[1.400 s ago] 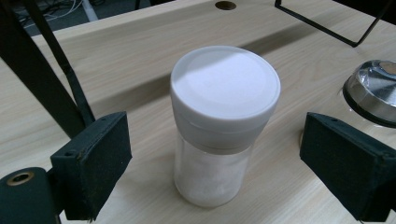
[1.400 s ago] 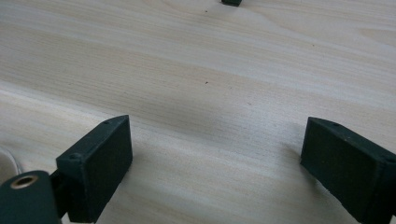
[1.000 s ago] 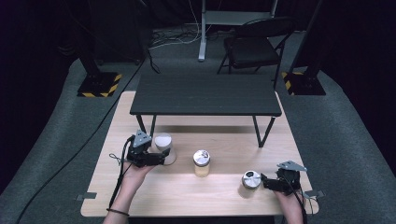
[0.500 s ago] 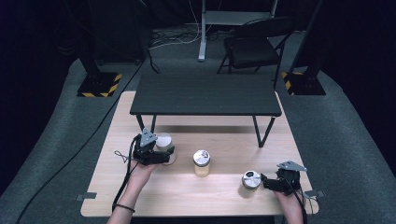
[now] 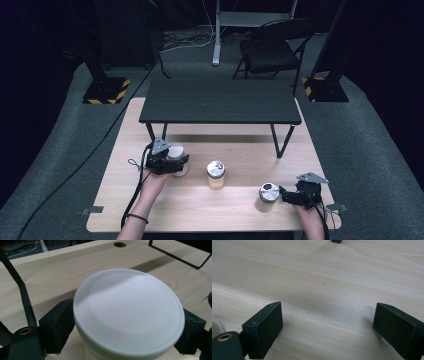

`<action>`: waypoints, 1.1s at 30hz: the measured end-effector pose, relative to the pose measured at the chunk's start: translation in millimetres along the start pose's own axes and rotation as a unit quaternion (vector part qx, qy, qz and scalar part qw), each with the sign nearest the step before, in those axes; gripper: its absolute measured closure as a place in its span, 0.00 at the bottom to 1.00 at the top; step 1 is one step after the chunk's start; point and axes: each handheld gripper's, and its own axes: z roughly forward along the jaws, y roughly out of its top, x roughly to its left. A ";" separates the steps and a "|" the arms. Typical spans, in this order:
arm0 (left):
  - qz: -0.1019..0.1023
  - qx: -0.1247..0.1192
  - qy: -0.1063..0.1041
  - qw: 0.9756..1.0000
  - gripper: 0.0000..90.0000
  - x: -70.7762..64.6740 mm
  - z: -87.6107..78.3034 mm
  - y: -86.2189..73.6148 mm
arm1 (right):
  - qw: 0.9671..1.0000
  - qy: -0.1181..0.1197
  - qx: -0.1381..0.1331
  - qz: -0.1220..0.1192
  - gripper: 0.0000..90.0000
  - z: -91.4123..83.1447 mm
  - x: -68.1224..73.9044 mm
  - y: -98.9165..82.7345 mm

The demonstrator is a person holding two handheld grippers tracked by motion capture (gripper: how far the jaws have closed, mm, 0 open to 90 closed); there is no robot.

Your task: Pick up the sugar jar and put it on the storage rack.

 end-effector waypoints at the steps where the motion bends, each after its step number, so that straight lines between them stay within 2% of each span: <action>1: -0.003 -0.004 -0.004 1.000 0.20 0.4 0.6 -0.2 | 1.000 0.000 0.000 0.000 0.09 0.0 0.0 0.0; 10: -0.014 -0.015 -0.015 1.000 0.25 3.4 7.4 -1.4 | 1.000 0.000 0.000 0.000 0.09 0.0 0.1 0.0; 16: -0.008 -0.010 -0.012 1.000 0.28 3.4 12.1 -3.2 | 1.000 0.001 0.000 0.000 0.09 -0.1 0.2 -0.1; 33: 0.000 -0.029 -0.014 0.999 0.37 1.5 19.1 -4.1 | 1.000 0.002 0.000 0.001 0.09 -0.2 0.0 -0.1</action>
